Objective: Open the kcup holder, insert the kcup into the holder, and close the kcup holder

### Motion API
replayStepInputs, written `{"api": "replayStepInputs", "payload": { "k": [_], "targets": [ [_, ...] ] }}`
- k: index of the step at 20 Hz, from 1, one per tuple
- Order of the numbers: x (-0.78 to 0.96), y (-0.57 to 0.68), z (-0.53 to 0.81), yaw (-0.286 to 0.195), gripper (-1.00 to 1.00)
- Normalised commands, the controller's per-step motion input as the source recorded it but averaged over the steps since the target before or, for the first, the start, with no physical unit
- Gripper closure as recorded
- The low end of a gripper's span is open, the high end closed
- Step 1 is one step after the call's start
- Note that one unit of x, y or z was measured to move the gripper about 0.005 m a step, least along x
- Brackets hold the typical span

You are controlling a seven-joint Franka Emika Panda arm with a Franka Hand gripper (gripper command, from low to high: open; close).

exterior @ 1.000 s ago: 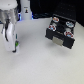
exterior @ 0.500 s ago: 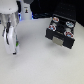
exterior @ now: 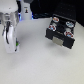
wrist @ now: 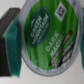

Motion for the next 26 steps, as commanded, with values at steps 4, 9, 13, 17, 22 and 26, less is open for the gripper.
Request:
{"api": "replayStepInputs", "payload": {
  "k": [4, 9, 13, 17, 22, 26],
  "targets": [
    [0.21, 0.45, 0.79, 0.003, 1.0],
    [0.17, 0.57, 0.74, 0.006, 1.0],
    [0.12, 0.65, 0.7, 0.004, 1.0],
    [0.15, 0.69, 0.66, 0.003, 1.0],
    [0.24, 0.67, 0.58, 0.004, 1.0],
    [0.21, 0.66, 0.41, 0.007, 1.0]
  ]
}}
